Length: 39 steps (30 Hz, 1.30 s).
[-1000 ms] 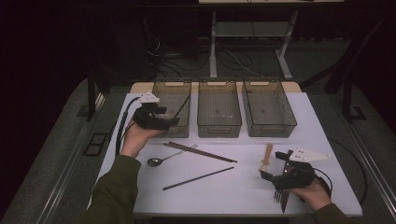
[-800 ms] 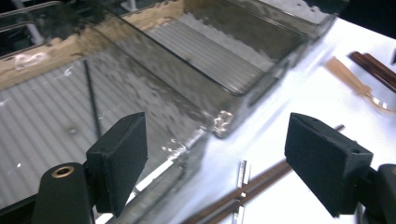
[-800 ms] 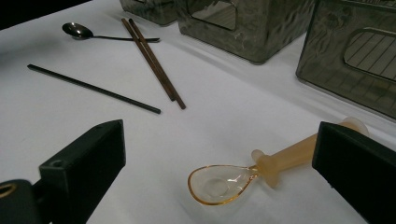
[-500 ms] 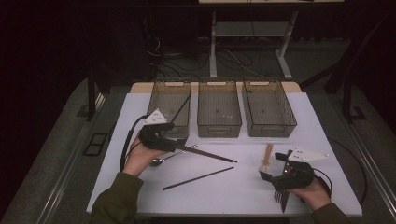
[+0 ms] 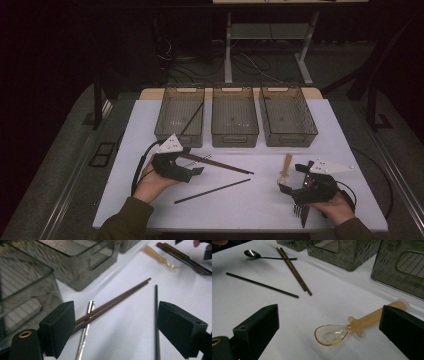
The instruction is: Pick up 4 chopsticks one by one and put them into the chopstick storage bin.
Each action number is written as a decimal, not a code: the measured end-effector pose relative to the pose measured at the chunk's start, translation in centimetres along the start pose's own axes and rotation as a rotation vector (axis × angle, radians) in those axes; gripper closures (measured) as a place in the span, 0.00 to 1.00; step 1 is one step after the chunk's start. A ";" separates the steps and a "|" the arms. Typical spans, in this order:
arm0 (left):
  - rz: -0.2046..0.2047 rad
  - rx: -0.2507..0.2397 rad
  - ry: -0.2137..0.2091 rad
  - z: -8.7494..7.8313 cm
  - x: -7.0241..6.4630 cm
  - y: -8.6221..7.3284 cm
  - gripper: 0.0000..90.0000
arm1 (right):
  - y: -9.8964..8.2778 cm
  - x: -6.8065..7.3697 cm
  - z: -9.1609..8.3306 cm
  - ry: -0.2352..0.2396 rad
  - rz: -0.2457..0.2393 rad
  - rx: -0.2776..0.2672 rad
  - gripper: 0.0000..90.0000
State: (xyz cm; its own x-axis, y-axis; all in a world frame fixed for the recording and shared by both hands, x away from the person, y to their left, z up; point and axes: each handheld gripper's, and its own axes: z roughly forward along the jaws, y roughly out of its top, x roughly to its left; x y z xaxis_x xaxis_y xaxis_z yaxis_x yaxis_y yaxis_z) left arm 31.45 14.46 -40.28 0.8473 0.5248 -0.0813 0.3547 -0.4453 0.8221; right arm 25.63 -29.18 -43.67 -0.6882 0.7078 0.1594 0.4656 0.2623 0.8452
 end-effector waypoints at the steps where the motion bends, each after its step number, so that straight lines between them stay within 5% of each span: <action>1: 0.001 0.001 -0.005 0.1 -0.2 -0.1 0.17 | 0.0 0.0 0.0 0.000 0.000 0.000 0.03; 17: 0.012 0.039 -0.081 0.7 -2.9 -2.5 0.21 | 0.0 0.0 0.0 -0.004 0.000 0.002 0.03; 32: -0.004 0.092 -0.171 2.1 -3.0 -2.9 0.70 | 0.0 0.1 0.1 -0.006 -0.003 0.013 0.03; 39: -0.002 0.105 -0.174 2.6 -3.4 -2.8 0.79 | -0.1 0.0 0.2 -0.006 -0.002 0.017 0.03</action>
State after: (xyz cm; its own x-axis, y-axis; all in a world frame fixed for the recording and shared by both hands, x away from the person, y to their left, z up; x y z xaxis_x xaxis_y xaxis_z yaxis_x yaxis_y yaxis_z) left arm 28.64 12.00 -43.77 0.8987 0.3970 -0.1866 0.3882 -0.5220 0.7595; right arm 25.66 -29.06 -43.80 -0.6860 0.7111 0.1544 0.4734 0.2750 0.8368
